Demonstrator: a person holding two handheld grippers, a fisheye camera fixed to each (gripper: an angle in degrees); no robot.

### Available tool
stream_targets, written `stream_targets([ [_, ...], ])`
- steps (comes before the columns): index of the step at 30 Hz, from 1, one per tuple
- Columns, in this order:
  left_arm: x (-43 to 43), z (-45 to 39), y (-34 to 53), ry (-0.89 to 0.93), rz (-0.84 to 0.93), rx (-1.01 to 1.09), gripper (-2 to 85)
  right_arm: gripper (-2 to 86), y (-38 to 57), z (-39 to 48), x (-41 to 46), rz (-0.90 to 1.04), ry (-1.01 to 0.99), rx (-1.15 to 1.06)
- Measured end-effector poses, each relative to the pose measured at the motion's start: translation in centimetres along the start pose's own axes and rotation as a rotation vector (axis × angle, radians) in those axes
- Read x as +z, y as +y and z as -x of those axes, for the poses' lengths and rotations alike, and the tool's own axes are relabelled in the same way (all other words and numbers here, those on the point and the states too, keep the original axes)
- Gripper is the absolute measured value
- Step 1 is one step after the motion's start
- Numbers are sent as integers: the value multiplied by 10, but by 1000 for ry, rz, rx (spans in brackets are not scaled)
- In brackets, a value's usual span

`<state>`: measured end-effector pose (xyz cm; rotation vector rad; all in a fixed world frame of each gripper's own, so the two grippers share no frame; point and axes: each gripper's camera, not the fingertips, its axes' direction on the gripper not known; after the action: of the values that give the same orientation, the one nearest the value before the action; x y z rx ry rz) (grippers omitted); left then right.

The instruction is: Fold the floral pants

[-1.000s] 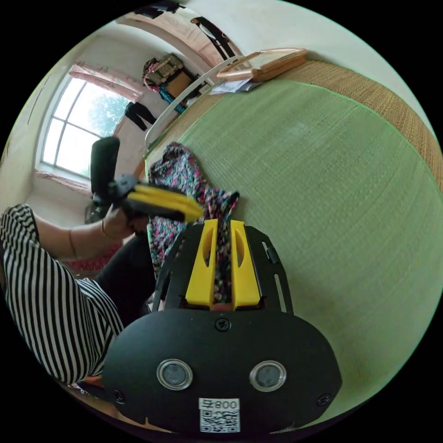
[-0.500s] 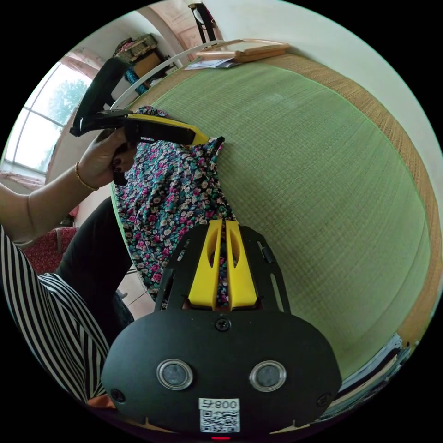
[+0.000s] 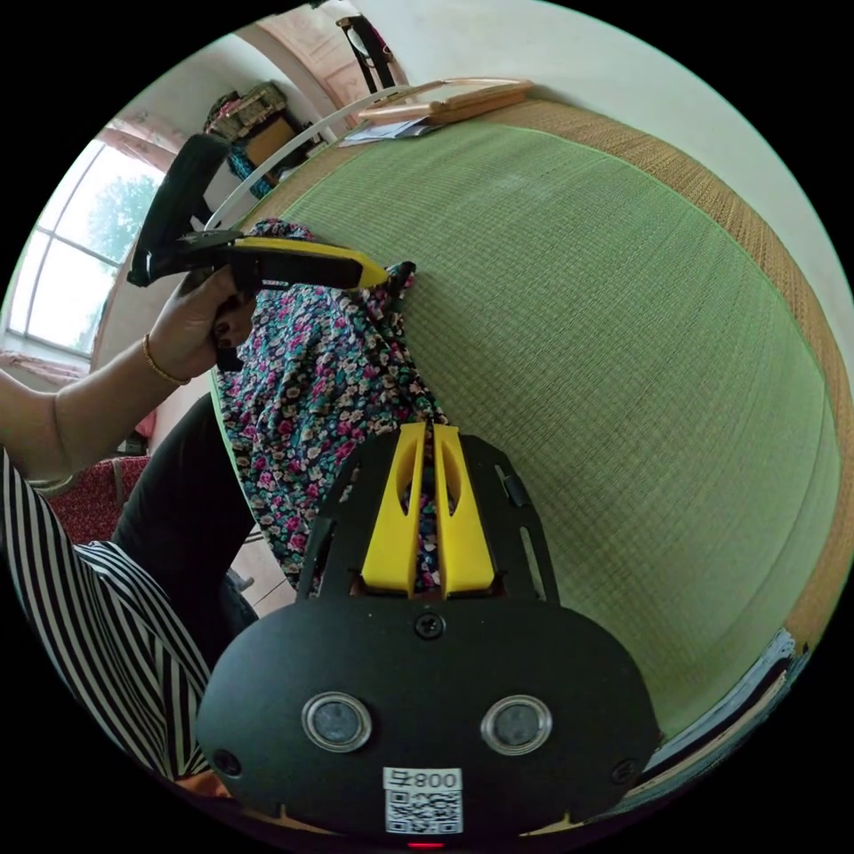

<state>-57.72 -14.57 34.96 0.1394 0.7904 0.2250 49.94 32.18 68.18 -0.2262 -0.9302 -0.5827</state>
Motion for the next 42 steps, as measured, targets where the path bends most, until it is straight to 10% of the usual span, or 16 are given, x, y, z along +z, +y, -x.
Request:
stream_targets([
  [42,49,87,111,30,145,-111,2,2,107,18,-70,-167,-1,257],
])
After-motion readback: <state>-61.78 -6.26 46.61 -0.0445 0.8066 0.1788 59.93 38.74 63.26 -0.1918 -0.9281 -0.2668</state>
